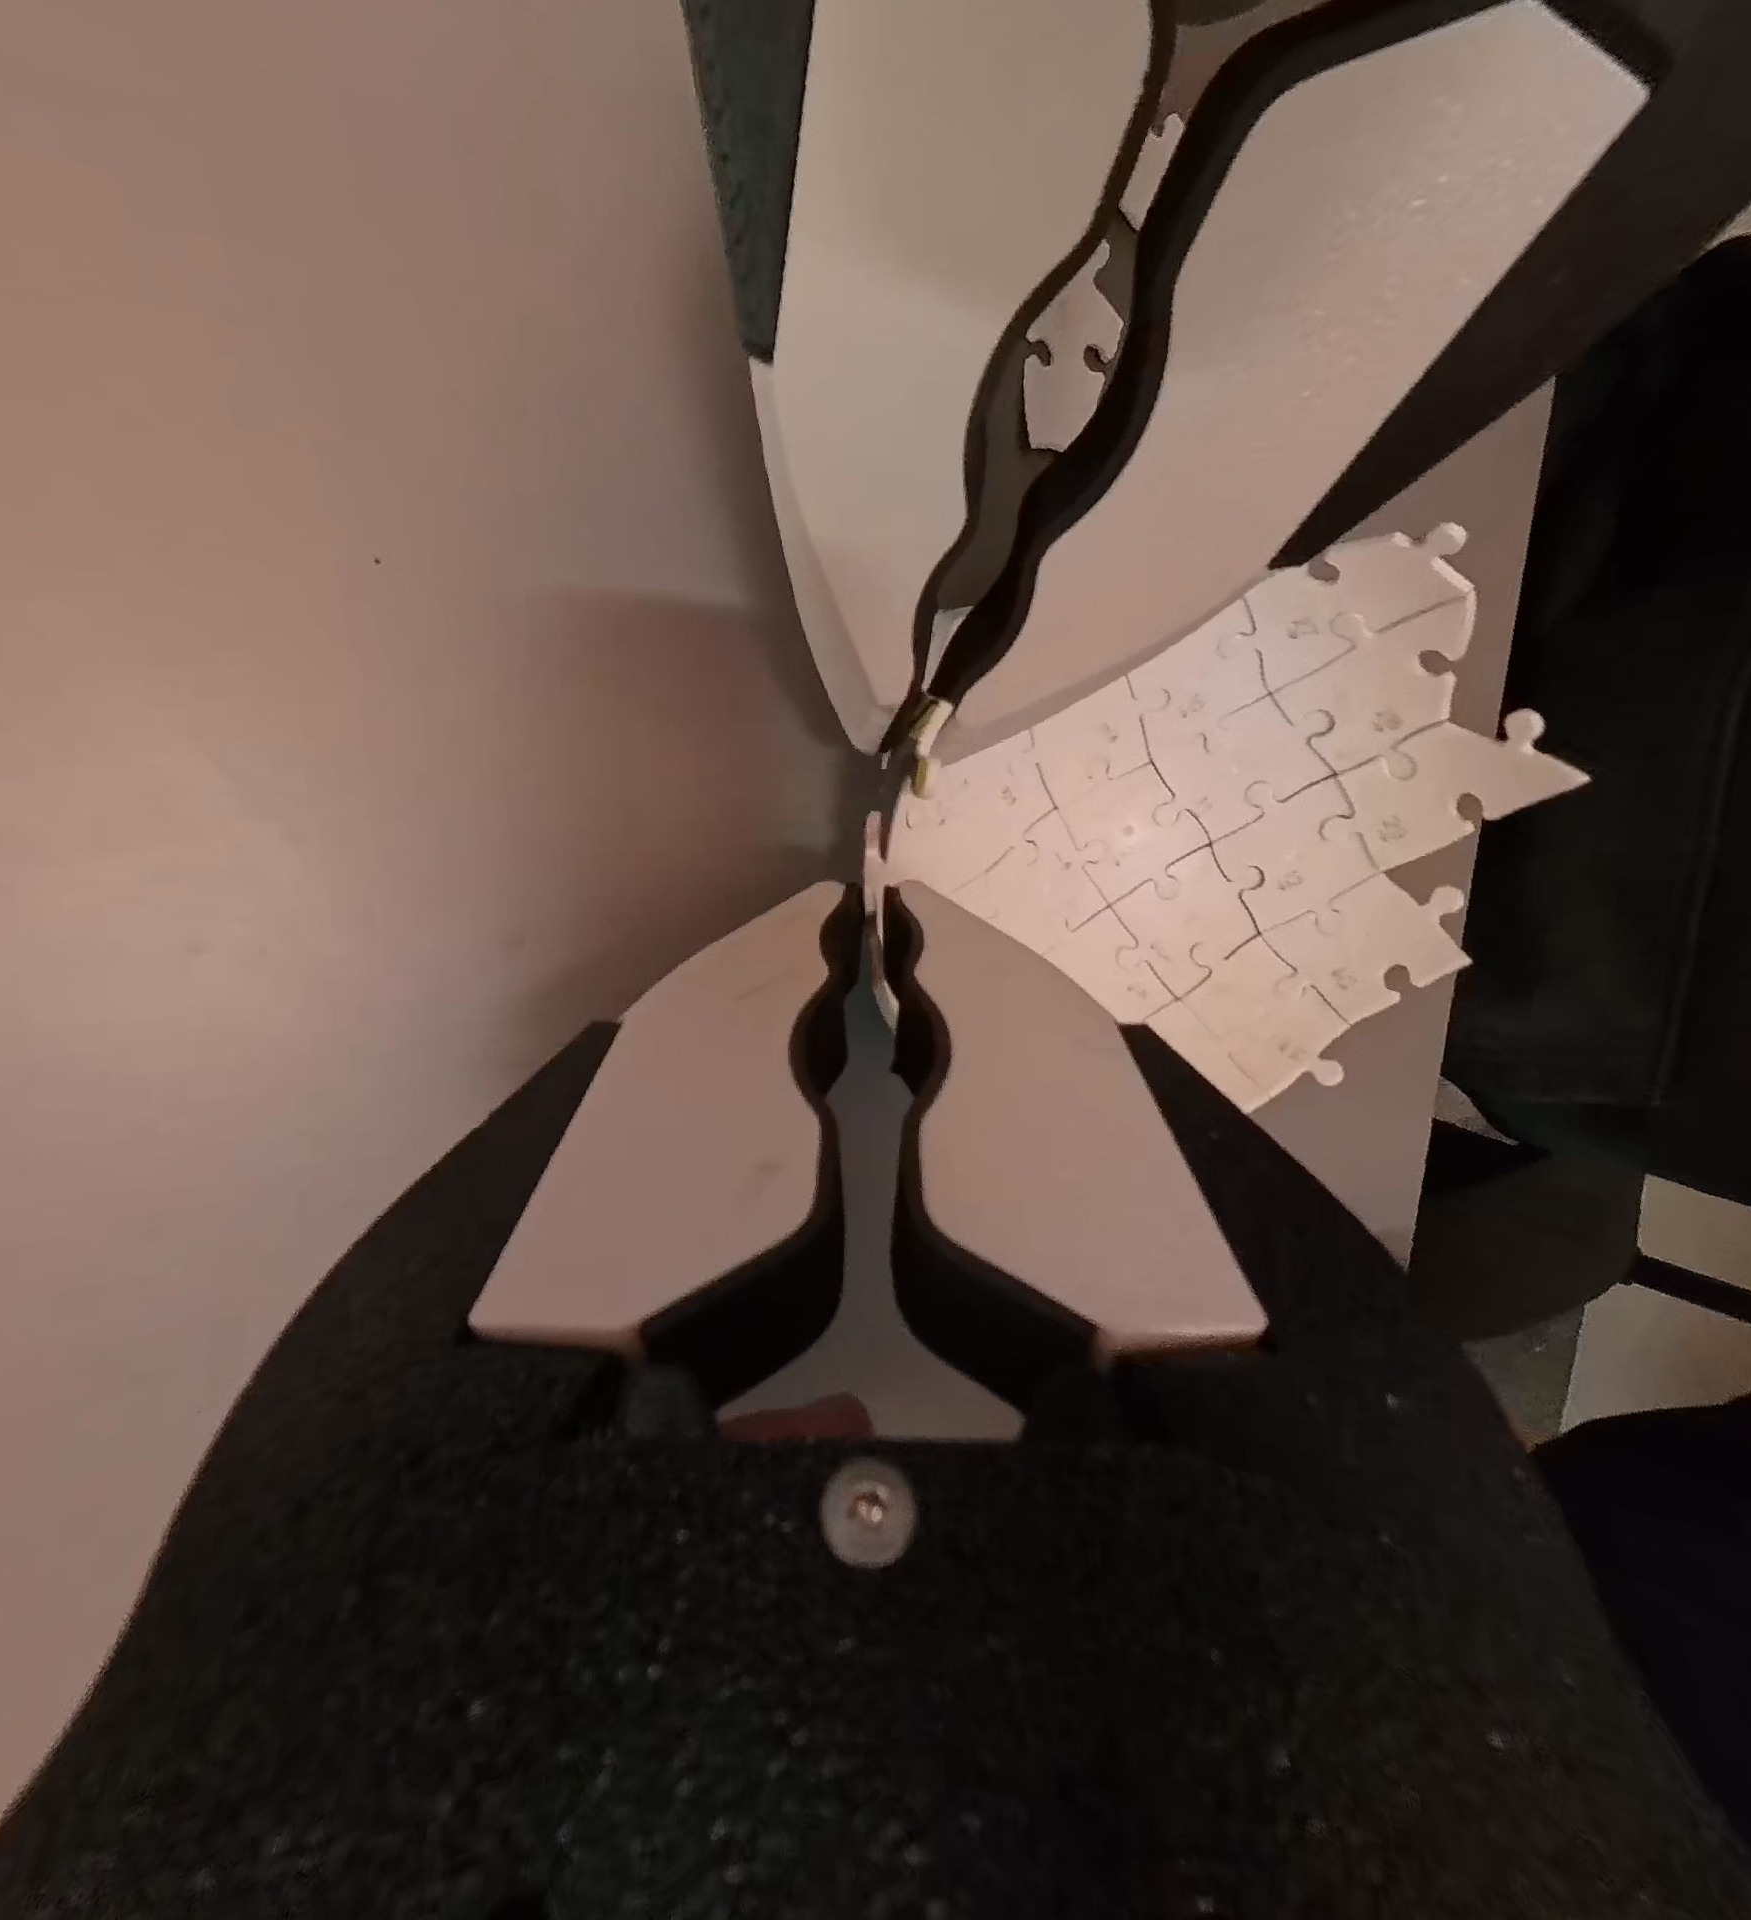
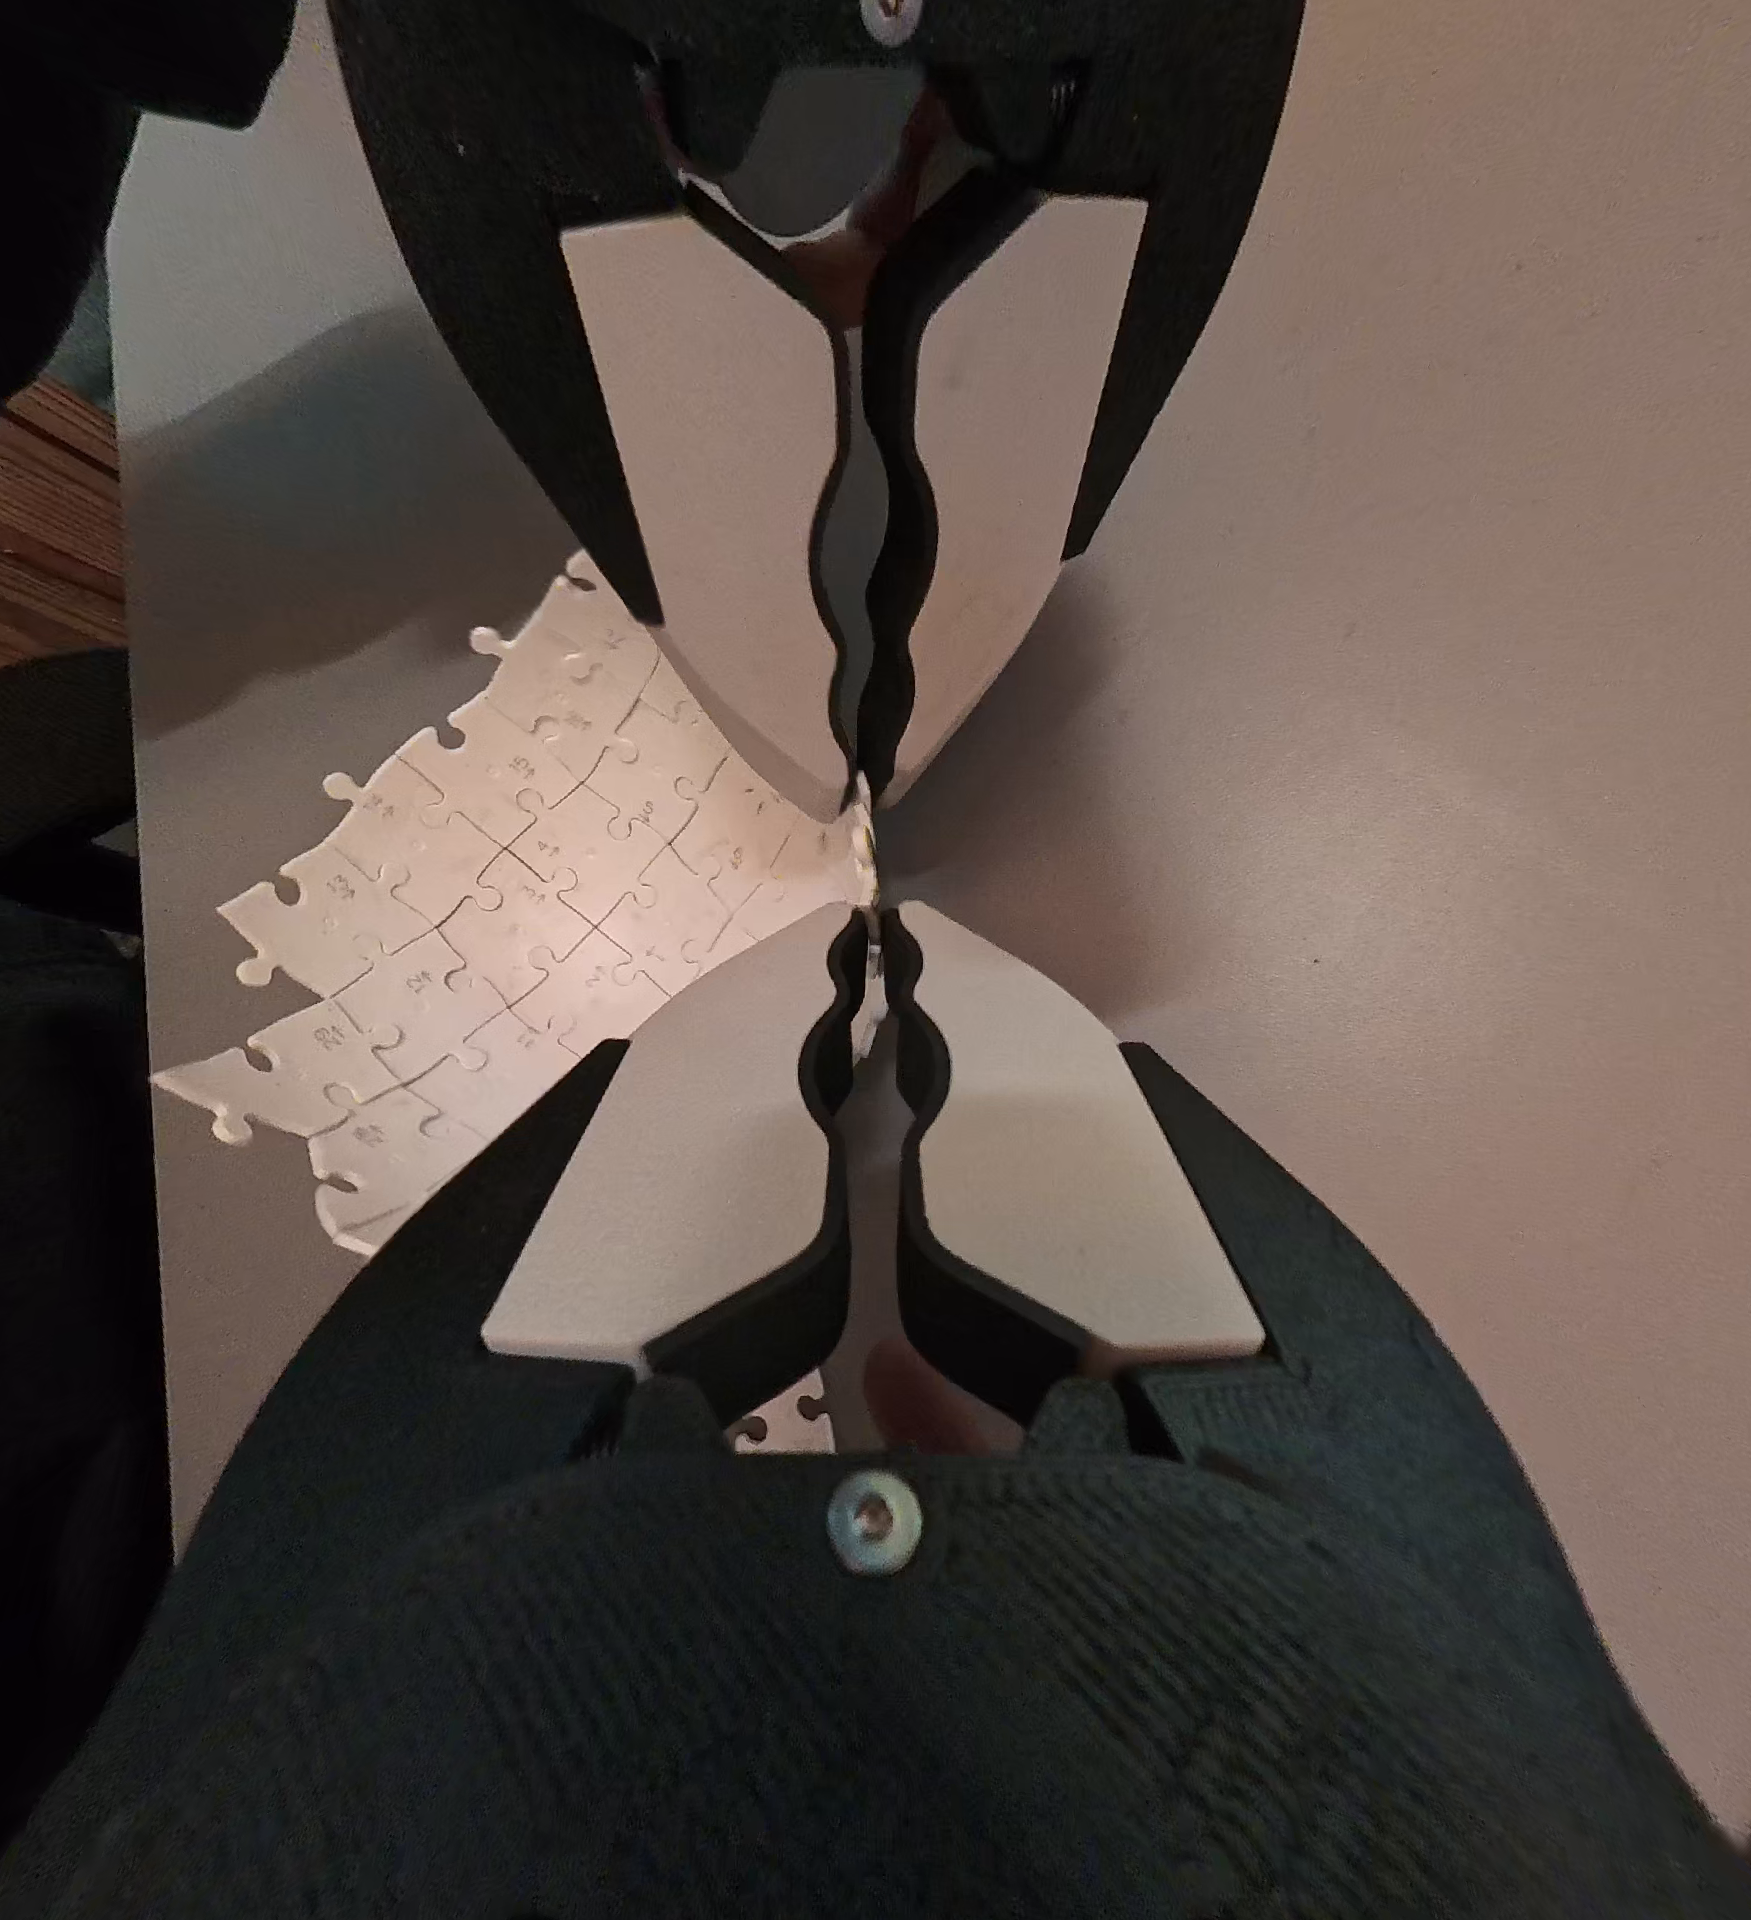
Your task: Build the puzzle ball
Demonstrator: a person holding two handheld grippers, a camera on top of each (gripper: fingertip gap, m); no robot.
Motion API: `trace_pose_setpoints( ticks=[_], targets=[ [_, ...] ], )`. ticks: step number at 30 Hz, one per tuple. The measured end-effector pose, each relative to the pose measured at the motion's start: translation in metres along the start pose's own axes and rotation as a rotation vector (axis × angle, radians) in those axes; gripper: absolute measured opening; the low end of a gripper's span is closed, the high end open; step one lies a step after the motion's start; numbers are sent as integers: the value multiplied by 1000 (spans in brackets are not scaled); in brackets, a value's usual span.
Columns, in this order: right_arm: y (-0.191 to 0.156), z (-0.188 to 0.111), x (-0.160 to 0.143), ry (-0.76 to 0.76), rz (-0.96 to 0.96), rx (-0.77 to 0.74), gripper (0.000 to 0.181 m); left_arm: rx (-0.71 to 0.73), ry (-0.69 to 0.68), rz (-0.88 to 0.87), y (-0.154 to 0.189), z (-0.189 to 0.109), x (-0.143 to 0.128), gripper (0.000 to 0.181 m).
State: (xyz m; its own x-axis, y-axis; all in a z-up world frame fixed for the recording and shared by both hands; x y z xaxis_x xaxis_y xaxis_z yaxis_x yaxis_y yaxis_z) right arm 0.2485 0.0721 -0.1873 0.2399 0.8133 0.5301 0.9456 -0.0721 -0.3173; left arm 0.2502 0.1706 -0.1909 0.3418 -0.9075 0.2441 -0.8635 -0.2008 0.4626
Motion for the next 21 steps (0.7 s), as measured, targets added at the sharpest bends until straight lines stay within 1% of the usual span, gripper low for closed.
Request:
trace_pose_setpoints(
  ticks=[7,10,16,21],
  targets=[
    [-2,1,5,-89,-65,3,3,-9,14,-4,0,0,1,2],
    [-1,1,7,-120,-67,-15,3,7,21,26,1,0,1,3],
    [2,3,8,-118,-58,-32,4,28,39,64,-1,0,1,4],
    [3,3,6,-96,-42,-26,4,1,111,55,-2,0,2,6]
  ],
)
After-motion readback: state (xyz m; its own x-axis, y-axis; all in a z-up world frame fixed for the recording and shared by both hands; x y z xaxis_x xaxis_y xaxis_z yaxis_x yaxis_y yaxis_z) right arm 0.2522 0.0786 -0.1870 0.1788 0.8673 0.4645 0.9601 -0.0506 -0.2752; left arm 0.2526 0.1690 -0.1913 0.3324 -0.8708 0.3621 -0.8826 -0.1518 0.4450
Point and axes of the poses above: each gripper's, where its closed fingertips meet, z out along the fingers, x out of its top, y = z × x across the jaws, the point moved 7 cm from there along -z, back along the fingers, and after that the axes turned 7 degrees about -y, right-handed, at the moved point
